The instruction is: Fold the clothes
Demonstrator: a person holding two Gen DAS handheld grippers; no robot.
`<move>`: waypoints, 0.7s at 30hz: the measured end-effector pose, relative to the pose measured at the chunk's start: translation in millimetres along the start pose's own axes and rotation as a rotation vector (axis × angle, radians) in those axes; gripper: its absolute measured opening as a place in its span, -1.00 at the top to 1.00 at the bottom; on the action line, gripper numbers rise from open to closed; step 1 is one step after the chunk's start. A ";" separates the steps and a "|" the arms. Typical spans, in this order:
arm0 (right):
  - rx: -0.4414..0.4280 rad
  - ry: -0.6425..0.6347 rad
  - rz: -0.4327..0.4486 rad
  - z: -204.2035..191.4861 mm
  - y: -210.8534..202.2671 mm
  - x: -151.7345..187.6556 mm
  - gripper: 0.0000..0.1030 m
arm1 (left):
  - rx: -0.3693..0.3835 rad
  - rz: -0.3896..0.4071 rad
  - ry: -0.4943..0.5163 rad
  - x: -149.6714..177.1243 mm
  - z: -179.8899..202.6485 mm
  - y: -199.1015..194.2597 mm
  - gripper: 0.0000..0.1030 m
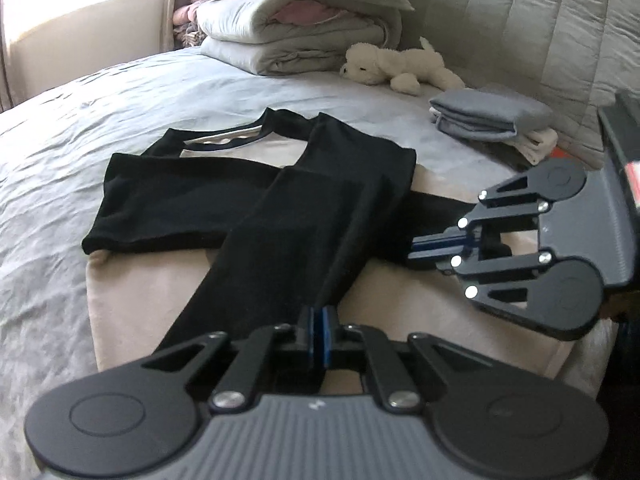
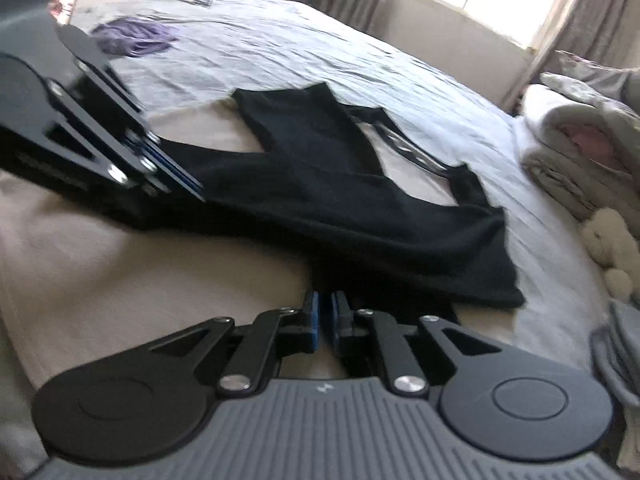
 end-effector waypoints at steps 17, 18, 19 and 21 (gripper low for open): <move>-0.051 0.101 0.006 -4.0 19.8 -19.7 0.75 | -0.036 0.004 -0.214 -0.9 -54.3 -5.9 0.89; -0.057 0.104 0.002 -4.9 19.3 -18.9 0.74 | -0.072 -0.003 -0.227 -0.6 -58.7 -3.0 0.89; -0.051 0.093 -0.002 -8.1 19.9 -17.2 0.74 | -0.099 -0.020 -0.221 0.2 -58.8 2.3 0.89; -0.043 0.069 -0.005 -13.7 20.2 -14.9 0.64 | -0.150 -0.058 -0.205 1.8 -57.8 13.3 0.89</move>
Point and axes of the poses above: each gripper's, at about its wrist camera, not at the fingertips, and y roughly the way its jaws point, z to its right, x to its underside, the point moved 1 cm from there along y, roughly the way its jaws point, and after that the axes turned 6 degrees about y, right-handed, at the moved point
